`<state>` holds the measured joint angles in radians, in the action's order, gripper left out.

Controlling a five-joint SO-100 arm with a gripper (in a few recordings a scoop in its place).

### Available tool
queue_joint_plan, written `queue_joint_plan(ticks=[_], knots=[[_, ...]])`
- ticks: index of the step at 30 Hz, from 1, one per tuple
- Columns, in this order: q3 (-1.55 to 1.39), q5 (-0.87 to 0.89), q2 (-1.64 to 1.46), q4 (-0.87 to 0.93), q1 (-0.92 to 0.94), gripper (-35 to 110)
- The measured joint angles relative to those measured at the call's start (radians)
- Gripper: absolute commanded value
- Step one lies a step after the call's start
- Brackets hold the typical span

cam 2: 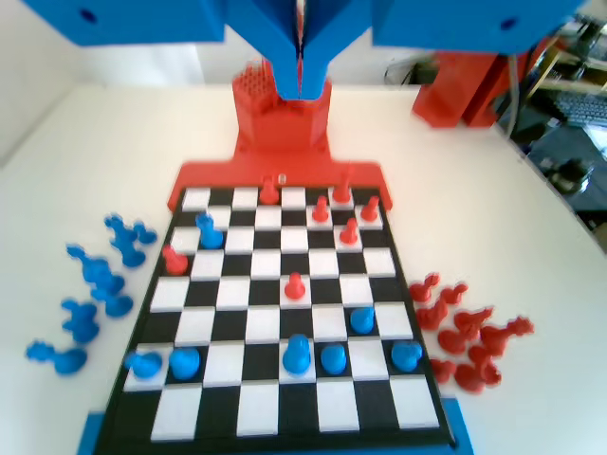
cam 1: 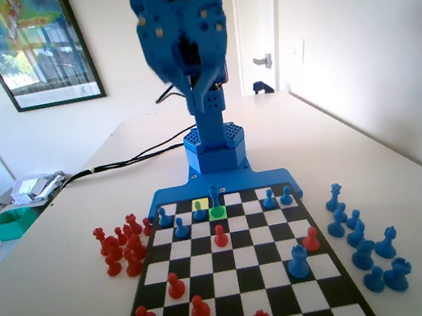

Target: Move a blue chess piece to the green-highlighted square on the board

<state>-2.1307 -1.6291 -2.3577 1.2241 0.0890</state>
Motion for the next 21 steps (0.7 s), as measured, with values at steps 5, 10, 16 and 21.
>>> queue_joint_plan(ticks=[5, 10, 16, 21], knots=[[-0.002, 0.02, -0.16, 0.054, 0.012, 1], [-0.002, 0.021, -0.31, 0.129, 0.018, 1], [-0.002, 0.012, -0.43, 0.245, 0.02, 1], [-0.002, 0.0, -0.522, 0.304, 0.005, 1]])
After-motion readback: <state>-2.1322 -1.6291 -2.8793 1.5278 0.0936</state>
